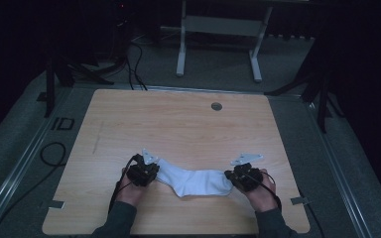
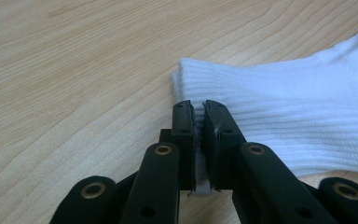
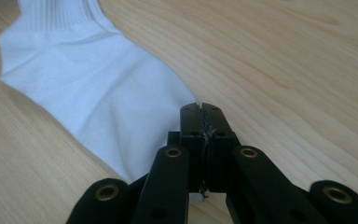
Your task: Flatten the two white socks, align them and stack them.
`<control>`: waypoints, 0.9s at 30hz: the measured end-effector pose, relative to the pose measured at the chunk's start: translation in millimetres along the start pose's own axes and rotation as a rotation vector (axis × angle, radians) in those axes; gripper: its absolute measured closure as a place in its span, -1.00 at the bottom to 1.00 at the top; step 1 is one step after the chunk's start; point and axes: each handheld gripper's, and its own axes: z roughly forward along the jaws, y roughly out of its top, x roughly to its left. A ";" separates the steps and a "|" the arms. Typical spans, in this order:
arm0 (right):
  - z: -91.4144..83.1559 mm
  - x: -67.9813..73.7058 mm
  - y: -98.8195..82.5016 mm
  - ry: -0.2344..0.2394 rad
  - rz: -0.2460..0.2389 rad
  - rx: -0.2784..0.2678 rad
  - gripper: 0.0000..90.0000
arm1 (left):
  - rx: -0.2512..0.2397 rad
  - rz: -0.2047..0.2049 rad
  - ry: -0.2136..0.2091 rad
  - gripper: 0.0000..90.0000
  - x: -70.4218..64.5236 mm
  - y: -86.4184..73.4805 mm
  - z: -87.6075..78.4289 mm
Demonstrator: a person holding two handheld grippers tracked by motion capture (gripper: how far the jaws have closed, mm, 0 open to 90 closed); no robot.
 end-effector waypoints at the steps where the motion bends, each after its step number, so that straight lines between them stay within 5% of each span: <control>1: -2.6 -1.8 -0.3 -0.001 0.004 -0.003 0.96 | -0.001 0.000 0.000 0.84 0.0 0.0 0.1; 11: -7.6 -8.8 -3.9 0.003 0.025 -0.010 0.96 | 0.002 0.002 0.000 0.84 -0.9 -0.9 -1.0; 17: 14.6 -7.2 -6.3 0.043 0.040 0.021 0.95 | 0.005 -0.002 0.008 0.84 -2.4 -1.1 -1.5; 27: 26.9 -17.0 -14.4 -0.007 0.068 0.060 0.68 | 0.007 -0.007 0.003 0.84 -4.9 -2.9 -3.7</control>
